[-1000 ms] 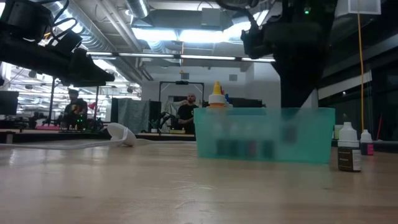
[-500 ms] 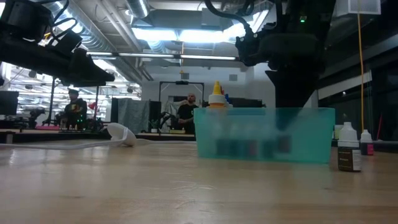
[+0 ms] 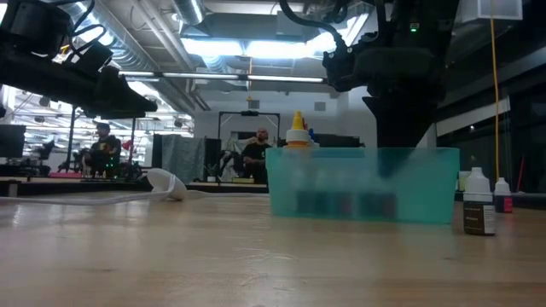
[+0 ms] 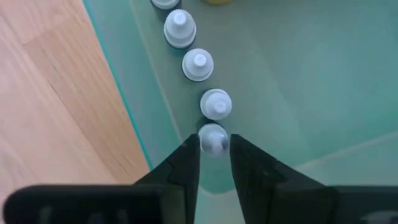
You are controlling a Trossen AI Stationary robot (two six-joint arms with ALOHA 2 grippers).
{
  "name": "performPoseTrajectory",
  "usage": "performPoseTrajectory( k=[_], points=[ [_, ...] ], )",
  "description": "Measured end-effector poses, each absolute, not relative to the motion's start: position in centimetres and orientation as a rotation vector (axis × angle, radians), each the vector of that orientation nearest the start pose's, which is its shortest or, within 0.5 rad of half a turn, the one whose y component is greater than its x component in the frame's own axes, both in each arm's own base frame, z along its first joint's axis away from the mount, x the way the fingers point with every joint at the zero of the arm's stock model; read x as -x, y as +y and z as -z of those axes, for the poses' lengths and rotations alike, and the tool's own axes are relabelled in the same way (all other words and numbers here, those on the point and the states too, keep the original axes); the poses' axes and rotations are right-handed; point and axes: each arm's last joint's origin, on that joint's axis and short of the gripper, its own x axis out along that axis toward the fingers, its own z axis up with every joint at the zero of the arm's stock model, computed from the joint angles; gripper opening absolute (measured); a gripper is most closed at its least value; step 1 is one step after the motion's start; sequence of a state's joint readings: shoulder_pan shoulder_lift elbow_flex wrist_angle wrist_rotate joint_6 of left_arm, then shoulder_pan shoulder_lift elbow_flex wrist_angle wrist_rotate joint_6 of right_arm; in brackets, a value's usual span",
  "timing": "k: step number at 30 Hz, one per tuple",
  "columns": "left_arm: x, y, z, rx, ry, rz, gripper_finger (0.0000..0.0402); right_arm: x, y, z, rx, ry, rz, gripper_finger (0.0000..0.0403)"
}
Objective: Pick & Place food coloring
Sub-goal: Put the small red food coloring bottle into the green bin, then put the small pink food coloring bottle into the green bin
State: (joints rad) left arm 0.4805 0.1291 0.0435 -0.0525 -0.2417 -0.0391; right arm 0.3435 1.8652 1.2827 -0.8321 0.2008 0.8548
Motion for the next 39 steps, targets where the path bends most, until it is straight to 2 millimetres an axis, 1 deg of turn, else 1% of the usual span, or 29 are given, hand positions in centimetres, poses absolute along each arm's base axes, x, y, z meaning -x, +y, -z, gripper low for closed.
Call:
performPoseTrajectory(
  k=[7, 18, 26, 29, 34, 37, 39],
  points=[
    [-8.8, 5.3, -16.3, 0.054, 0.126, -0.724, 0.0361, -33.0, 11.3, -17.8, -0.364, 1.299, 0.438, 0.0087],
    [-8.8, 5.3, -16.3, 0.054, 0.126, -0.723, 0.0361, -33.0, 11.3, -19.7, -0.372, 1.276, 0.423, 0.0081],
    [-8.8, 5.3, -16.3, 0.054, 0.123, -0.724, 0.0361, -32.1, 10.9, -21.4, -0.367, 1.286, 0.435, 0.0083],
    [-8.8, 5.3, -16.3, 0.054, 0.125, -0.724, 0.0361, -31.7, 10.8, -22.7, -0.36, 1.271, 0.44, 0.0098],
    [-8.8, 5.3, -16.3, 0.054, 0.125, -0.724, 0.0361, -31.1, 10.4, -24.8, -0.355, 1.23, 0.451, 0.0145],
    [-8.8, 5.3, -16.3, 0.054, 0.125, -0.724, 0.0361, -30.4, 10.0, -26.0, -0.376, 1.186, 0.509, 0.0175],
    [-8.8, 5.3, -16.3, 0.054, 0.126, -0.724, 0.0361, -30.0, 9.7, -26.5, -0.422, 1.158, 0.563, 0.0191]
  ],
)
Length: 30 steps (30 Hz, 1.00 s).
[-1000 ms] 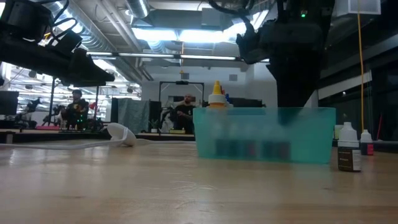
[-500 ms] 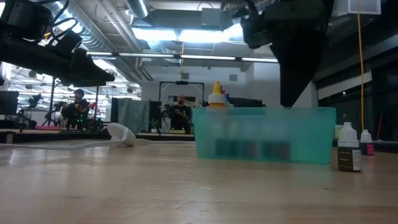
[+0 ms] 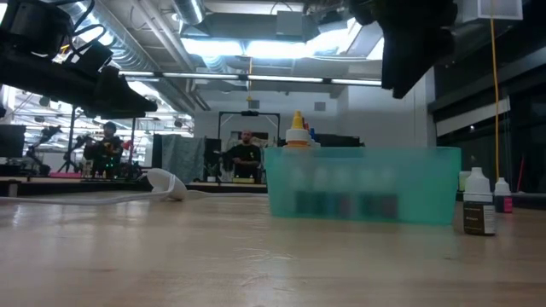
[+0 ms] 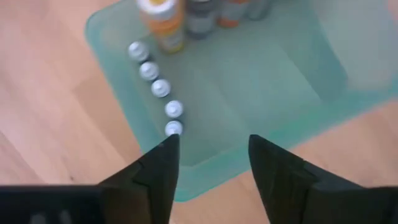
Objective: Pick & Place food coloring
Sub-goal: Put the small pink food coloring bottle into the green bin
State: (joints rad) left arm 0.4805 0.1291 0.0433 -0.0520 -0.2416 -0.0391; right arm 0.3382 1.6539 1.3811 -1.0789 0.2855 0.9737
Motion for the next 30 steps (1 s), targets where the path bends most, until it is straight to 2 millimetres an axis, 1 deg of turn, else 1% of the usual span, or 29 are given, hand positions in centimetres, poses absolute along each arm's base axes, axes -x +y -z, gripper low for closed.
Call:
performPoseTrajectory(
  k=[4, 11, 17, 19, 21, 26, 30],
  points=[
    [-8.8, 5.3, -16.3, 0.054, 0.125, -0.724, 0.0361, -28.8, 8.7, -27.7, -0.562, 1.116, 0.697, 0.0209],
    [-8.8, 5.3, -16.3, 0.054, 0.125, -0.724, 0.0361, -26.3, 6.9, -29.4, -0.736, 1.017, 0.996, 0.0213],
    [-8.8, 5.3, -16.3, 0.054, 0.125, -0.724, 0.0361, -24.4, 6.0, -29.6, -0.864, 0.956, 1.202, 0.0213],
    [-8.8, 5.3, -16.3, 0.054, 0.125, -0.724, 0.0361, -23.6, 5.6, -29.3, -0.918, 0.921, 1.256, 0.0213],
    [-8.8, 5.3, -16.3, 0.054, 0.125, -0.724, 0.0361, -22.7, 5.1, -28.6, -0.971, 0.895, 1.315, 0.0213],
    [-8.8, 5.3, -16.3, 0.054, 0.125, -0.724, 0.0361, -21.1, 4.0, -25.6, -1.065, 0.927, 1.404, 0.0213],
    [-8.8, 5.3, -16.3, 0.054, 0.125, -0.724, 0.0361, -20.5, 2.9, -23.3, -1.096, 0.924, 1.44, 0.0213]
  ],
)
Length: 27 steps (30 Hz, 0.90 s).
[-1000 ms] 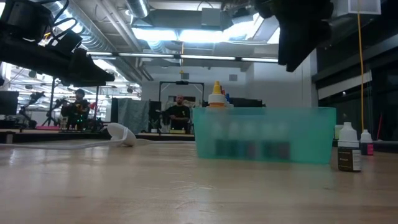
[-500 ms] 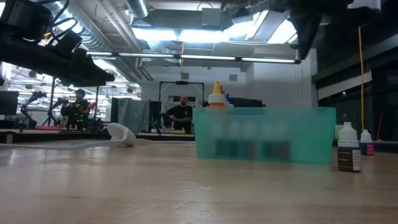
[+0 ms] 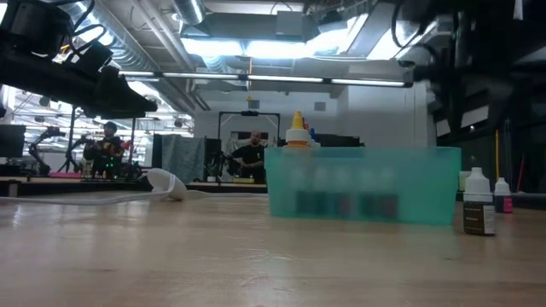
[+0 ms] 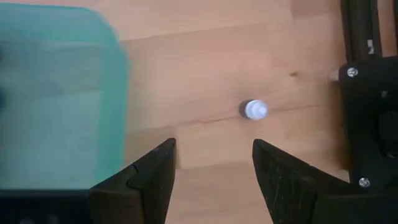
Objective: Pick & Place food coloring
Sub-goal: Put the small pink food coloring bottle into the green bin
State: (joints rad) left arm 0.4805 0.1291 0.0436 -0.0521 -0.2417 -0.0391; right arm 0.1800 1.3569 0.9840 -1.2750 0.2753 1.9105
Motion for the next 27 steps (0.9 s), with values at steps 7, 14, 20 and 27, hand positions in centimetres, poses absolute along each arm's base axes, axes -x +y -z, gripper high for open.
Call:
performPoseTrajectory(
  k=[7, 14, 20, 27],
  points=[
    [-8.8, 5.3, -16.3, 0.054, 0.125, -0.724, 0.0361, -19.4, 1.2, -20.3, -1.146, 0.952, 1.519, 0.0213],
    [-8.8, 5.3, -16.3, 0.054, 0.126, -0.724, 0.0361, -18.9, 0.2, -18.8, -1.185, 0.946, 1.576, 0.0213],
    [-8.8, 5.3, -16.3, 0.054, 0.126, -0.724, 0.0361, -18.3, -0.3, -17.6, -1.23, 0.957, 1.621, 0.0213],
    [-8.8, 5.3, -16.3, 0.054, 0.126, -0.724, 0.0361, -18.0, -0.4, -16.1, -1.293, 0.957, 1.597, 0.0212]
  ],
)
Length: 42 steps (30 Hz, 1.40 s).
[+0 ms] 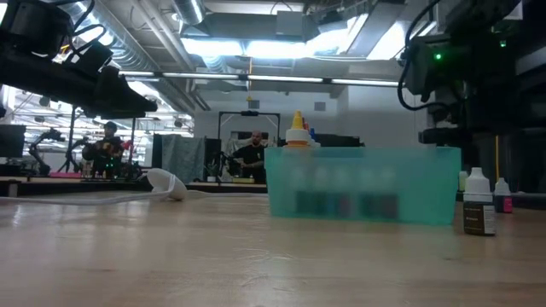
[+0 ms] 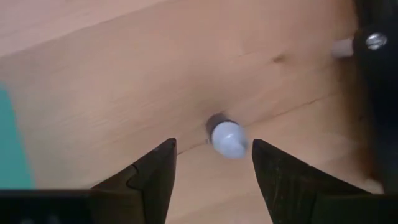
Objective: Pick & Place food coloring
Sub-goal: Put the small pink food coloring bottle into the green bin
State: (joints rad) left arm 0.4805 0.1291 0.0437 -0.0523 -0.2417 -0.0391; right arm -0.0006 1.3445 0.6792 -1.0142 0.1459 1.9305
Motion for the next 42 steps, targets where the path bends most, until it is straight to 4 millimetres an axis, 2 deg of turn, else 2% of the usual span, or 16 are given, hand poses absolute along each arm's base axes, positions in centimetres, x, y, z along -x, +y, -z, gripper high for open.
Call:
performPoseTrajectory(
  k=[4, 20, 24, 29, 33, 42],
  points=[
    [-8.8, 5.3, -16.3, 0.054, 0.125, -0.724, 0.0361, -18.0, -0.5, -16.1, -1.276, 0.94, 1.596, 0.0194],
    [-8.8, 5.3, -16.3, 0.054, 0.126, -0.724, 0.0361, -18.2, -0.9, -16.1, -1.246, 0.931, 1.567, 0.0061],
    [-8.8, 5.3, -16.3, 0.054, 0.125, -0.724, 0.0361, -19.0, -0.9, -16.9, -1.213, 0.932, 1.502, 0.0052],
    [-8.8, 5.3, -16.3, 0.054, 0.126, -0.724, 0.0361, -20.0, -1.0, -19.5, -1.12, 1.004, 1.413, 0.0067],
    [-8.8, 5.3, -16.3, 0.054, 0.126, -0.724, 0.0361, -20.6, -1.0, -22.4, -1.002, 1.099, 1.314, 0.006],
    [-8.8, 5.3, -16.3, 0.054, 0.125, -0.724, 0.0361, -23.3, -1.0, -29.5, -0.752, 1.168, 0.94, 0.0062]
  ],
)
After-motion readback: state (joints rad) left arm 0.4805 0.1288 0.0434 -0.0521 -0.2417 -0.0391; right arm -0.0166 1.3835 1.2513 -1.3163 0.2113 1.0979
